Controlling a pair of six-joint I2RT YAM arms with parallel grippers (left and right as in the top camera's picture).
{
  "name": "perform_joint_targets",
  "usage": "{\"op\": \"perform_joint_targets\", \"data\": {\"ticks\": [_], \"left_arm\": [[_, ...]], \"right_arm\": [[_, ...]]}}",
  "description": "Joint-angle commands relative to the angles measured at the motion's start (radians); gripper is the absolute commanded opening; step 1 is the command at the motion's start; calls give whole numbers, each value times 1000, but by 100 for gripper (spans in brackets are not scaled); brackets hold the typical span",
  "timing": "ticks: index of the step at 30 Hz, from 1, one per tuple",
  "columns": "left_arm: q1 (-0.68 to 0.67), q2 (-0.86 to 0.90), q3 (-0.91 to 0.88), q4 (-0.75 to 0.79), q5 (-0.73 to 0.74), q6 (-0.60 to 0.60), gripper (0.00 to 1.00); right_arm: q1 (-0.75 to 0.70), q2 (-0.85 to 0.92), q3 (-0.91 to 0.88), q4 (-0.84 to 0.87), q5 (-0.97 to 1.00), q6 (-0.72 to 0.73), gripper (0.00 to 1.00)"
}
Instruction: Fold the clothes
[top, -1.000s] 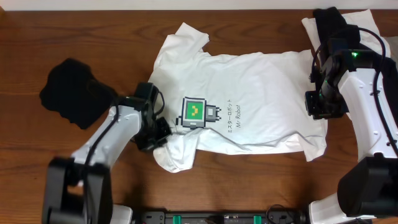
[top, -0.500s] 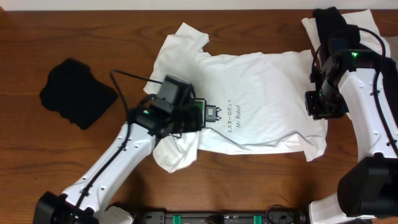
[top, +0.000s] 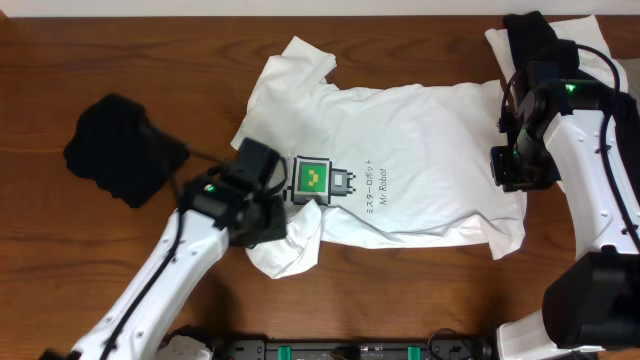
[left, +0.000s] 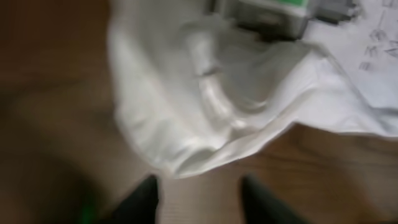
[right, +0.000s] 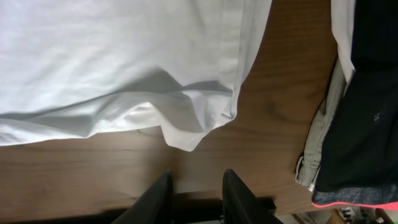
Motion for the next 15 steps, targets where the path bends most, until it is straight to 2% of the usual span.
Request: {"op": "perform_joint_targets", "data": {"ticks": [1, 9, 15], "left_arm": [[19, -7, -22, -34, -101, -184, 56], [23, 1, -185, 77, -68, -336, 56], [23, 2, -267, 190, 14, -360, 56]], "right_arm": [[-11, -6, -3, 0, 0, -5, 25], [-11, -6, -3, -1, -5, -5, 26], [-11, -6, -3, -1, -5, -5, 26]]}}
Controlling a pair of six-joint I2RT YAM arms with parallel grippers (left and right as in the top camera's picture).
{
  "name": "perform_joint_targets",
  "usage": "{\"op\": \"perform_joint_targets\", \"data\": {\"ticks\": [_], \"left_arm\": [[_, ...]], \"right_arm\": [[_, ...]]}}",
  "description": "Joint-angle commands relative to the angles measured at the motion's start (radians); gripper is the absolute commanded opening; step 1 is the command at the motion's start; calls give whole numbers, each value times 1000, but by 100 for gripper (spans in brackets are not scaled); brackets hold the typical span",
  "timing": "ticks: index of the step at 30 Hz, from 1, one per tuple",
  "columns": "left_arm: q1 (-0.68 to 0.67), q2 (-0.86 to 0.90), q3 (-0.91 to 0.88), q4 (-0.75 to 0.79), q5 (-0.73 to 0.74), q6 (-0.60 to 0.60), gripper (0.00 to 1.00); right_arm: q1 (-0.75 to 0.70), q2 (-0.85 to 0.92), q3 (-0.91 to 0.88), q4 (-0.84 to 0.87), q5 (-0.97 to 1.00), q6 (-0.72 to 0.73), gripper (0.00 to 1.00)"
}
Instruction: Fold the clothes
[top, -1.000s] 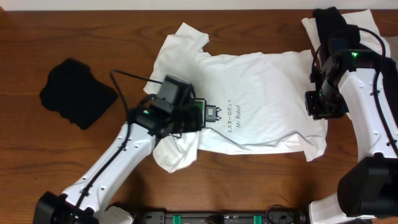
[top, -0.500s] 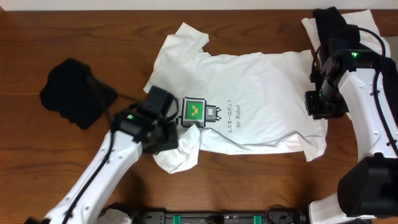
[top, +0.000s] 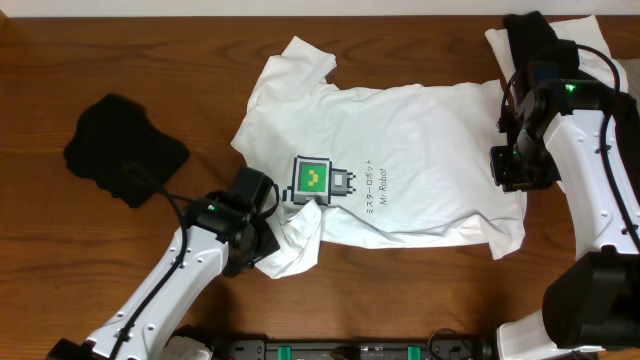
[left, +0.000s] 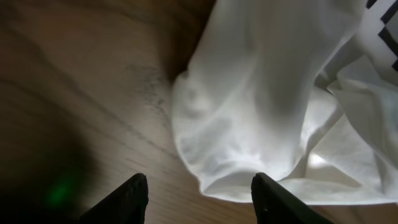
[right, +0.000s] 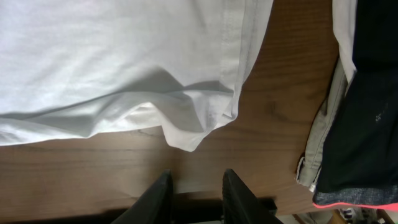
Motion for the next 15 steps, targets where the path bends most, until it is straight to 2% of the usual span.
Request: {"op": "perform_joint_targets", "data": {"ticks": [1, 9, 13, 15], "left_arm": [[3, 5, -31, 24, 47, -57, 56], [46, 5, -93, 63, 41, -127, 56], [57, 5, -108, 85, 45, -119, 54], [58, 5, -113, 100, 66, -71, 49]], "right_arm": [[-11, -6, -3, -2, -1, -5, 26], [-11, -6, -3, -5, -1, -5, 25], [-11, -6, -3, -4, -1, -5, 25], [-11, -6, -3, -4, -1, -5, 25]]}}
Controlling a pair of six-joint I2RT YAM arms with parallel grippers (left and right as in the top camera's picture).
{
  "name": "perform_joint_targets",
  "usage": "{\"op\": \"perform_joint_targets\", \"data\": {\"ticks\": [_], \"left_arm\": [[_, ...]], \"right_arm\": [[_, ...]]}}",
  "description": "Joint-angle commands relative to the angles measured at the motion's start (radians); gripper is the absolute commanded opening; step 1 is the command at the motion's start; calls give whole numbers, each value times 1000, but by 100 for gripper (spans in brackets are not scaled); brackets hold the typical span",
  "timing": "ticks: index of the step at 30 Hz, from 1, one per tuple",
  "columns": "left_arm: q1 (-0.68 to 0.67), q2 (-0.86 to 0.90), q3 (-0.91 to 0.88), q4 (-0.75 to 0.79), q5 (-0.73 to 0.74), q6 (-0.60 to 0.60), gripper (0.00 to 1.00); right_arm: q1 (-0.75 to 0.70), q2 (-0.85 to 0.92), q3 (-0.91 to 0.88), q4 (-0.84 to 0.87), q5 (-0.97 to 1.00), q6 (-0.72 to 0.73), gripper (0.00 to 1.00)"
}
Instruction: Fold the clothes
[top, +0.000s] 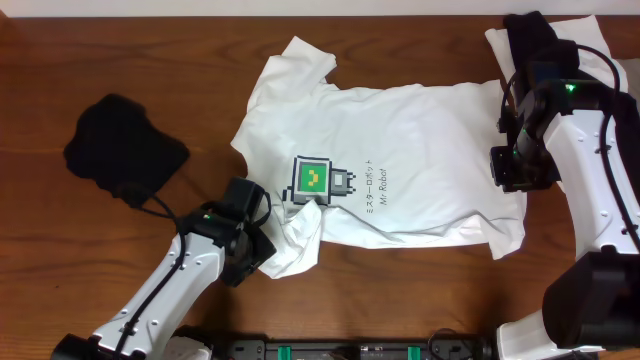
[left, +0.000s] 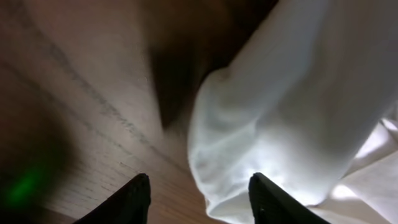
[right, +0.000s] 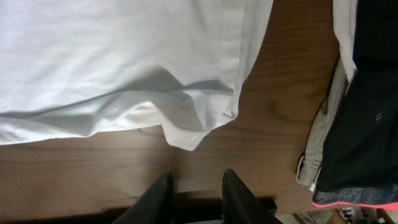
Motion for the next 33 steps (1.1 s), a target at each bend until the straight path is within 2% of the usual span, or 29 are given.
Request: {"op": "perform_joint_targets", "data": {"ticks": [1, 4, 8, 10, 13, 20, 23, 26, 28, 33], "left_arm": [[5, 5, -10, 24, 35, 90, 47], [5, 5, -9, 48, 33, 359, 46], [5, 5, -9, 47, 17, 629, 55], [5, 5, -9, 35, 12, 807, 59], [5, 5, -9, 7, 12, 933, 62], [5, 5, -9, -13, -2, 945, 64], [5, 5, -9, -4, -3, 976, 62], [5, 5, -9, 3, -8, 951, 59], [5, 5, -9, 8, -8, 869, 59], [5, 5, -9, 30, 2, 437, 63]], "right_arm": [[-11, -6, -3, -1, -1, -5, 25], [-11, -6, -3, -1, -1, -4, 25], [-11, -6, -3, 0, -1, -4, 25], [-11, -6, -3, 0, -1, -5, 25], [-11, -6, -3, 0, -1, -4, 25], [-11, -6, -3, 3, -1, -5, 26], [-11, -6, -3, 3, -1, -5, 26], [-11, -6, -3, 5, -1, -5, 26], [-11, -6, -3, 7, -1, -5, 26], [-11, -6, -3, 6, -1, -5, 26]]}}
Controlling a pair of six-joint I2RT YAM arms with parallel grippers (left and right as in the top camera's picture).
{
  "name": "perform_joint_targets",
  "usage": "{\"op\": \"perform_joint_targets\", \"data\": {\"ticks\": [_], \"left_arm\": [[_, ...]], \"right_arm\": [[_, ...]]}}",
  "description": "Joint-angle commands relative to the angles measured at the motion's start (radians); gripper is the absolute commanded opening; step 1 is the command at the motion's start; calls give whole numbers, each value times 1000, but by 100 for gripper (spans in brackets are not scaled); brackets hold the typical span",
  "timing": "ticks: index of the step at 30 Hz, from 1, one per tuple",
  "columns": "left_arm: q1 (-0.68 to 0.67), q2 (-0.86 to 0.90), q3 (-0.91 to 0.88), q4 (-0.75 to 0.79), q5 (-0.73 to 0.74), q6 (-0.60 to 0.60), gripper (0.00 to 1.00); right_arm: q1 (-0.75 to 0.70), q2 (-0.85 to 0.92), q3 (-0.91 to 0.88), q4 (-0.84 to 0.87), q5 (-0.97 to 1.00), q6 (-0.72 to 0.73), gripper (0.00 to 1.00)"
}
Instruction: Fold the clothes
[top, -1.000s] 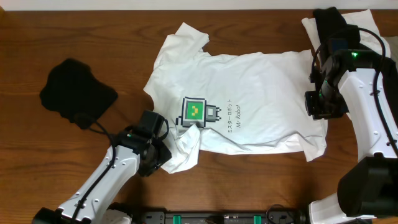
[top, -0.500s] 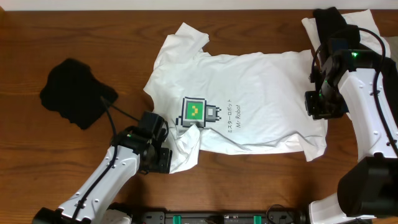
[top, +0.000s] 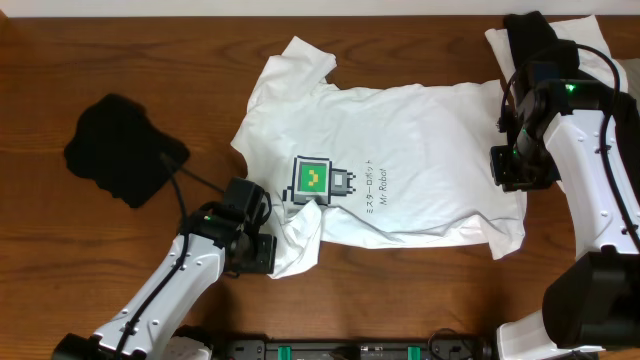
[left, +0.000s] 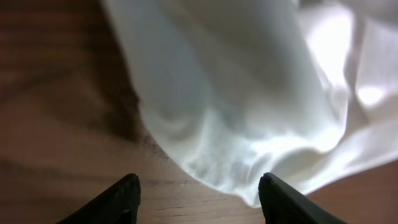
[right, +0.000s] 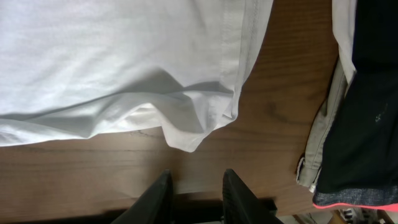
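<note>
A white T-shirt (top: 400, 160) with a green robot print lies spread on the wooden table (top: 60, 260). Its lower-left sleeve (top: 295, 245) is crumpled. My left gripper (top: 262, 250) sits low at that sleeve's left edge. In the left wrist view the left gripper (left: 199, 196) is wide open, and the bunched sleeve (left: 249, 112) reaches down to just ahead of its fingertips. My right gripper (top: 515, 170) hovers at the shirt's right hem. In the right wrist view the right gripper (right: 196, 193) is open with only table between its fingers, the hem corner (right: 186, 134) just ahead.
A black garment (top: 120, 150) lies at the left. A pile of clothes (top: 545, 40) sits at the far right corner; its dark piece with pink trim (right: 367, 112) is close to my right gripper. The table's front edge is near both arms.
My left gripper has shifted a little right and turned toward the crumpled sleeve, whose fold now fills the wrist view above the open fingers. The right arm has not moved.
My left gripper was over the shirt's lower left next to the print. Then it stood lower, off the cloth at the sleeve's left side, open. Now it faces the sleeve at table height. The shirt lies as before and the right gripper has stayed at the hem.
</note>
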Motion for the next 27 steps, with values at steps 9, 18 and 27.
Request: {"op": "perform_joint_targets", "data": {"ticks": [9, 18, 27], "left_arm": [[5, 5, -13, 31, 47, -495, 58], [23, 13, -50, 85, 95, -542, 54], [28, 55, -55, 92, 117, -610, 54]], "right_arm": [[-11, -6, -3, -3, -1, -5, 25], [-11, -6, -3, -3, -4, -5, 25], [-11, -6, -3, -10, -4, -5, 25]]}}
